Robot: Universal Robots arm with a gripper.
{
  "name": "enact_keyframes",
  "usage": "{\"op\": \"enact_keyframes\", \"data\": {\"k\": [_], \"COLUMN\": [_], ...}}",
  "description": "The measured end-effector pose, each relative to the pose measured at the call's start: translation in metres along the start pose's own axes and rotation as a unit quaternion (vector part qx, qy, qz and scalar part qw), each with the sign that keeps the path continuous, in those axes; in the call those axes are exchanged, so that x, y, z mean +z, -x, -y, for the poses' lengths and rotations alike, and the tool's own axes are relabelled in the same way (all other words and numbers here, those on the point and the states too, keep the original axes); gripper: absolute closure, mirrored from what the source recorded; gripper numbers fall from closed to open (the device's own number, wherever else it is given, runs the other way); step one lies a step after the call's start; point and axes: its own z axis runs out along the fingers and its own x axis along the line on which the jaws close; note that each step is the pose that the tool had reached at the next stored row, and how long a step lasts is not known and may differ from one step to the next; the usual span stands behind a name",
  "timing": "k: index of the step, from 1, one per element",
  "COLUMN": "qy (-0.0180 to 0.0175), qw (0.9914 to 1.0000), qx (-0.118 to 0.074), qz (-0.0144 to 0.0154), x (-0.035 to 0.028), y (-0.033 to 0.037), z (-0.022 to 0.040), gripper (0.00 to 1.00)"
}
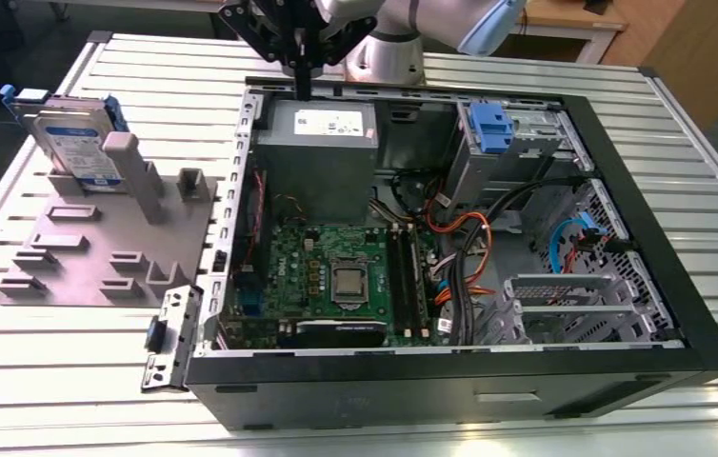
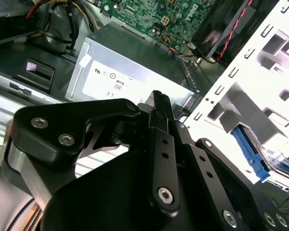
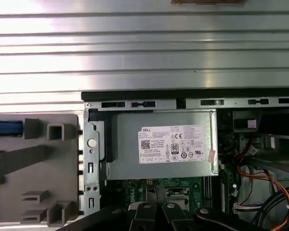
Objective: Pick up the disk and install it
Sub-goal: 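Reach for the disk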
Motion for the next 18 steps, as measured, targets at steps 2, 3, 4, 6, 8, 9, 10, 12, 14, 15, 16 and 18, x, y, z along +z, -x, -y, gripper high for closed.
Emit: {"op": "enact_keyframes", "data": {"k": [2, 3, 4, 6, 8, 9, 10, 12, 14, 15, 16, 18], "qy": [0.0007, 0.0006, 0.0007, 0.0007, 0.0007, 0.0007, 0.0007, 0.0007, 0.0007, 0.0007, 0.0007, 0.0007], "qw": [1.00000, 1.00000, 1.00000, 1.00000, 1.00000, 1.00000, 1.00000, 1.00000, 1.00000, 1.00000, 1.00000, 1.00000], "qx": [0.001, 0.001, 0.001, 0.001, 0.001, 0.001, 0.001, 0.001, 0.001, 0.001, 0.001, 0.001], "qz": [-0.0011, -0.0012, -0.0011, -0.0011, -0.0012, -0.0012, -0.0012, -0.0012, -0.0012, -0.0011, -0.0011, -0.0011], "x": [0.0004, 0.0003, 0.0004, 0.0004, 0.0003, 0.0003, 0.0003, 0.0003, 0.0004, 0.0004, 0.0004, 0.0004], "y": [-0.0002, -0.0021, -0.0041, -0.0086, -0.0121, -0.0139, -0.0161, -0.0205, -0.0249, -0.0268, -0.0281, -0.0284], "z": [-0.0002, -0.0002, -0.0002, -0.0002, -0.0002, -0.0001, 0.0000, 0.0002, 0.0004, 0.0005, 0.0005, 0.0005], "gripper": [0.89, 0.89, 0.89, 0.89, 0.89, 0.89, 0.89, 0.89, 0.89, 0.89, 0.89, 0.89]}}
